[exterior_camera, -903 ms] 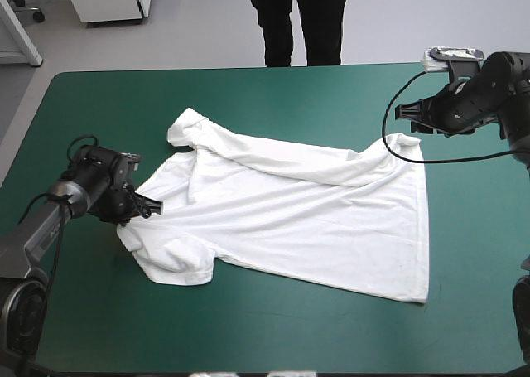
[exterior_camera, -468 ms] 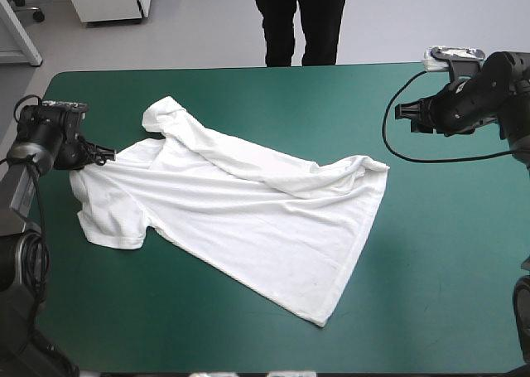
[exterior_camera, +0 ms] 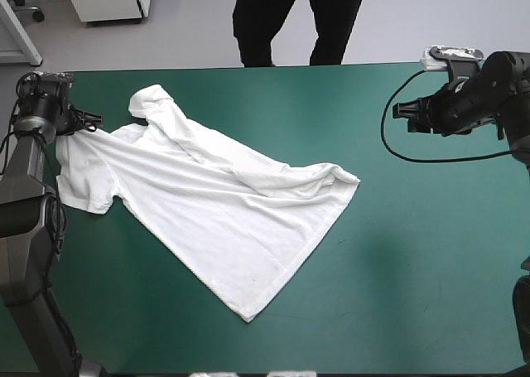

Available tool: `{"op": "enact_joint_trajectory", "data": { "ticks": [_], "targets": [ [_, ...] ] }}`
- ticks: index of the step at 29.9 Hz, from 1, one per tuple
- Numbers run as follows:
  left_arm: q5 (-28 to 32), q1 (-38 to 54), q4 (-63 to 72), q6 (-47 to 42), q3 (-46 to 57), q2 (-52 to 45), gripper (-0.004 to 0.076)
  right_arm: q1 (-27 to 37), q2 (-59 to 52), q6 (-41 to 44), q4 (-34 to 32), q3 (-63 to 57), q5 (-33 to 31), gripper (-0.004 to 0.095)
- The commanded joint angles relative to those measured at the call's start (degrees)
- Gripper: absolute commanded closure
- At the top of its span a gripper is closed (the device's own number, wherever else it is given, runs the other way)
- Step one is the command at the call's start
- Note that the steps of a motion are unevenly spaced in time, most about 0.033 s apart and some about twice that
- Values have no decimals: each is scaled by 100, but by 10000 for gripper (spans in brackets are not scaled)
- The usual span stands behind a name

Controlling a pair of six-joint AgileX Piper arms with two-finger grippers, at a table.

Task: Fold the cloth

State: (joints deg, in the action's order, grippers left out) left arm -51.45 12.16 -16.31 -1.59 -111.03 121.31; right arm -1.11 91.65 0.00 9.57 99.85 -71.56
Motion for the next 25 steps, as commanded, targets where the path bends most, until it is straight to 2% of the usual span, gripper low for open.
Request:
{"op": "enact_joint_trajectory", "data": {
  "ticks": [1,4,6,9,10,12,14,16,20,25],
  "targets": [
    [572,108,-115,-199,-484,-259,733,-3,-275,0,135,148,114,469],
    [770,122,-107,-132,-526,-246,729,-3,-275,0,146,148,142,469],
    [805,122,-68,-4,-526,-235,685,-3,-275,0,146,148,156,469],
    [669,122,269,159,-526,-235,504,-3,-275,0,173,148,156,472],
    [487,109,405,159,-526,-235,416,-3,-275,0,202,148,156,481],
    [-29,110,591,159,-526,-272,242,-3,-275,0,243,148,143,497],
    [-673,110,809,159,-547,-344,134,-3,-275,0,254,148,132,508],
    [-1204,110,954,255,-547,-445,120,-3,-275,-31,254,148,133,508],
    [-2121,110,1314,466,-547,-830,151,-3,-275,-94,254,148,86,508],
    [-2242,72,2261,491,-222,-1666,190,-3,-275,-94,254,148,32,508]
  ]
}}
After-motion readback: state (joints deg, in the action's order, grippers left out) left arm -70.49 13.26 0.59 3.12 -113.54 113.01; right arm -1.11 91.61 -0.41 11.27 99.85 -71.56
